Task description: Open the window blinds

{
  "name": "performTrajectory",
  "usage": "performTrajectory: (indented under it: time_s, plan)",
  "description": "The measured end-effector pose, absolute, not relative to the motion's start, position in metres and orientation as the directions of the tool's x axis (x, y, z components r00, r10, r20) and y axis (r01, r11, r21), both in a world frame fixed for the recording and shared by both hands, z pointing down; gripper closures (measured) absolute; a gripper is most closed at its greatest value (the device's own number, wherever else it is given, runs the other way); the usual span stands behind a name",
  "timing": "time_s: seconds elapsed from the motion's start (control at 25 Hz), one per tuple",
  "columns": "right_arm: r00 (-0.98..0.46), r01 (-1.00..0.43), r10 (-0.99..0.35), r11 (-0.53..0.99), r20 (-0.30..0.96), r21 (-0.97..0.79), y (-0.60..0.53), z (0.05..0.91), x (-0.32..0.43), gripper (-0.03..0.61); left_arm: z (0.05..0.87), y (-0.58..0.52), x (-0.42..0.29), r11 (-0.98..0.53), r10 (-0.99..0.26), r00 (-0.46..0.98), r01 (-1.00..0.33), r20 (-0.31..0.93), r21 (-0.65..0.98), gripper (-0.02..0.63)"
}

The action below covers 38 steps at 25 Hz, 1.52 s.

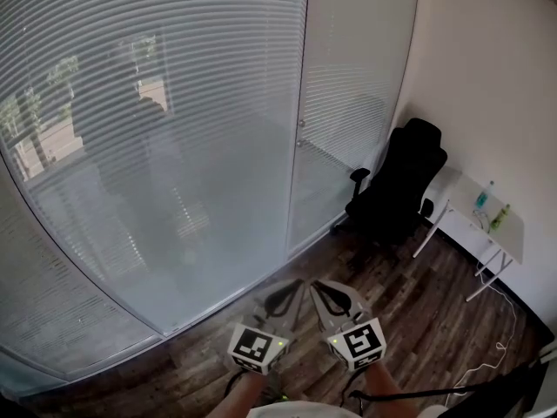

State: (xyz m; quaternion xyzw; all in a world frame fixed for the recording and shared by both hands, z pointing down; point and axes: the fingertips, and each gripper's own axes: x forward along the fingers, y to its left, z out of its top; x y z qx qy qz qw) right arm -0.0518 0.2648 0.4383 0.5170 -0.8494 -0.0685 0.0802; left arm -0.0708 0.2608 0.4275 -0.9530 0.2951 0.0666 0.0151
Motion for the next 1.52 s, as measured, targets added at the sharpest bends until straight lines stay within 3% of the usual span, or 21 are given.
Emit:
performTrajectory:
  time_s: [1.52]
  plan:
    - [-0.402, -0.89, -0.915, 0.397, 0.026, 0.223, 0.019, 0.442, -0.024, 0.554, 0.433, 0.019, -0.047, -0.851, -0.523, 0.838, -0.525, -0.155, 0.029, 0.621]
